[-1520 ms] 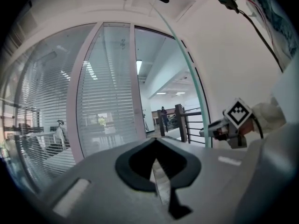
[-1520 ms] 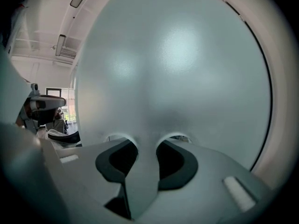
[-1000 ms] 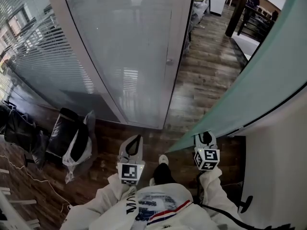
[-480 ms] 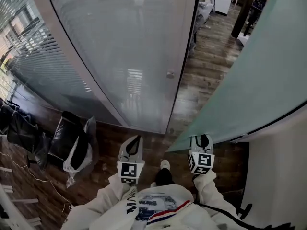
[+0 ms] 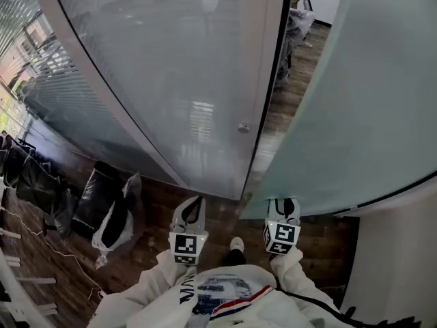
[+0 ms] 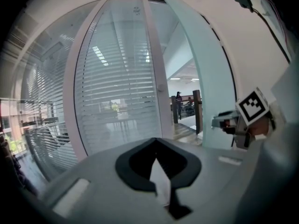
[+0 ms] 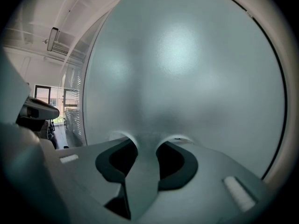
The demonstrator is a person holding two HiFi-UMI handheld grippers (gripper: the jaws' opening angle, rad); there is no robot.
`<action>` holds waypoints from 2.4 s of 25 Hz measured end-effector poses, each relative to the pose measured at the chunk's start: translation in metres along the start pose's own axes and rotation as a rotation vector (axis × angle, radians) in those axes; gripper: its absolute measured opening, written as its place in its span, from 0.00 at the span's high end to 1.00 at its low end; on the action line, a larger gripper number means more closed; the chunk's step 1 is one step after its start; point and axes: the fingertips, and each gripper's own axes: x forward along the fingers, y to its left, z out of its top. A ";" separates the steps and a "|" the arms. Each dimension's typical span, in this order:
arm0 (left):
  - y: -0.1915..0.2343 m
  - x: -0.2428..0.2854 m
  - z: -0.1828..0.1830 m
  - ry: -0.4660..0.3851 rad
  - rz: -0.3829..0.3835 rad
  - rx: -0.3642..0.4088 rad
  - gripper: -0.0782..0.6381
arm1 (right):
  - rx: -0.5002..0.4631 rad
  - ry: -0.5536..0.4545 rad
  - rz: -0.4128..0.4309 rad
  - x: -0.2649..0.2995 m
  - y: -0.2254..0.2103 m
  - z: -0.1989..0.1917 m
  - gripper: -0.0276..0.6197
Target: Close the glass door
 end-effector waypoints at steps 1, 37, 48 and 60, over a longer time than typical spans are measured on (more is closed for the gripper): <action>0.001 0.004 0.001 0.002 0.002 0.003 0.89 | 0.000 0.000 0.002 0.004 0.000 0.001 0.77; -0.004 0.111 0.008 -0.004 -0.119 -0.013 0.89 | 0.007 0.017 -0.035 0.075 -0.011 0.016 0.77; 0.000 0.138 0.019 -0.032 -0.192 -0.012 0.89 | 0.003 0.011 -0.079 0.092 -0.019 0.022 0.77; 0.009 0.154 0.024 -0.050 -0.210 -0.017 0.89 | 0.004 -0.007 -0.113 0.112 -0.028 0.026 0.77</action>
